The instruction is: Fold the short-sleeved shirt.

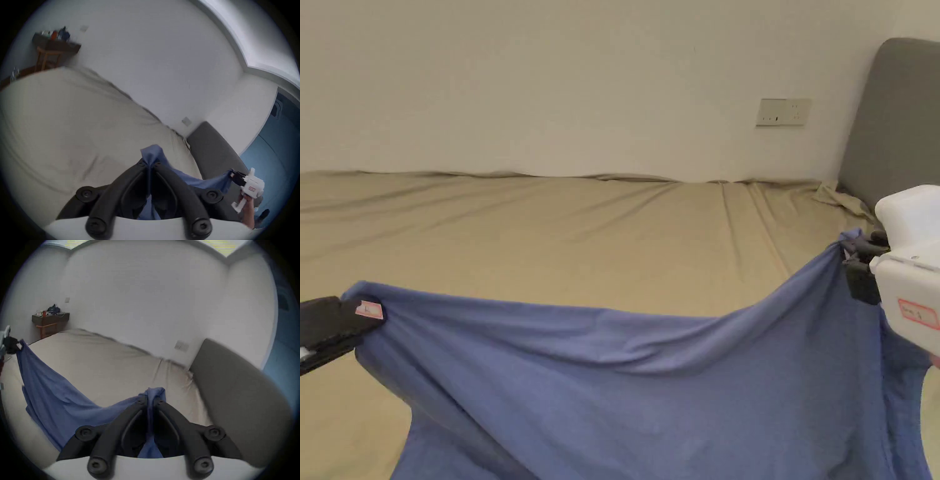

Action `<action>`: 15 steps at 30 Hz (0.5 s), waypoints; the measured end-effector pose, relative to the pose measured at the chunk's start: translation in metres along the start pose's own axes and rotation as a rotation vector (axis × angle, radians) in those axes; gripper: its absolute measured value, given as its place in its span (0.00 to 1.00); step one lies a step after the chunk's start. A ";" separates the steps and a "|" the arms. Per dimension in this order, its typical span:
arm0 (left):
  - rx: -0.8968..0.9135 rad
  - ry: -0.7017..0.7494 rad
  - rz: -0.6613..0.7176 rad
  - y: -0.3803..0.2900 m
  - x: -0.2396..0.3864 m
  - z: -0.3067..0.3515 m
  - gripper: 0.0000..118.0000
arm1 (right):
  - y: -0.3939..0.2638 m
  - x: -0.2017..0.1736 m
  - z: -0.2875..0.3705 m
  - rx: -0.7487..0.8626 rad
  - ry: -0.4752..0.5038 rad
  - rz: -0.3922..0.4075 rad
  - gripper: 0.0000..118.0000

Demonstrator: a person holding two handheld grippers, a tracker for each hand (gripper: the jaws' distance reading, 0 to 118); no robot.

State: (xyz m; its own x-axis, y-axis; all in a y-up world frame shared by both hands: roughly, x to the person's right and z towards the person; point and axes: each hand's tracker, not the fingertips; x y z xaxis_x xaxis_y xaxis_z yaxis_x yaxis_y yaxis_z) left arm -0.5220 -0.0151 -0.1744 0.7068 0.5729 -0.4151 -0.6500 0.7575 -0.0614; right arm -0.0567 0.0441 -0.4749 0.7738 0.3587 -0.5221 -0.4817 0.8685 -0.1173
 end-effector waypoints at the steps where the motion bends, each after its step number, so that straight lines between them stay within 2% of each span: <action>1: 0.036 0.008 -0.020 0.019 0.008 0.003 0.01 | 0.017 0.009 0.003 0.010 -0.013 -0.013 0.06; 3: 0.074 0.026 -0.053 0.053 0.023 0.006 0.01 | 0.048 0.023 0.011 0.038 -0.025 -0.061 0.06; 5: 0.130 0.022 -0.104 0.082 0.040 0.012 0.01 | 0.077 0.032 0.025 0.081 -0.020 -0.074 0.06; 8: 0.185 0.066 -0.157 0.123 0.059 0.016 0.01 | 0.116 0.037 0.036 0.140 -0.125 0.018 0.06; 9: 0.197 0.083 -0.177 0.138 0.065 0.016 0.01 | 0.130 0.043 0.035 0.134 -0.126 0.029 0.06; 13: 0.226 0.107 -0.181 0.190 0.089 0.019 0.01 | 0.184 0.067 0.026 0.114 -0.104 -0.048 0.06; 15: 0.233 0.111 -0.190 0.209 0.100 0.020 0.01 | 0.209 0.078 0.013 0.071 -0.090 -0.052 0.06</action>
State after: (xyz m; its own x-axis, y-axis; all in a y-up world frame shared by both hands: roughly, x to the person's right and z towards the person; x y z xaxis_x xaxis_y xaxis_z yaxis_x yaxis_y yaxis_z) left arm -0.5814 0.2069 -0.2110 0.7662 0.3865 -0.5134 -0.4188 0.9063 0.0574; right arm -0.0913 0.2580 -0.5290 0.8325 0.3389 -0.4383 -0.4119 0.9076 -0.0805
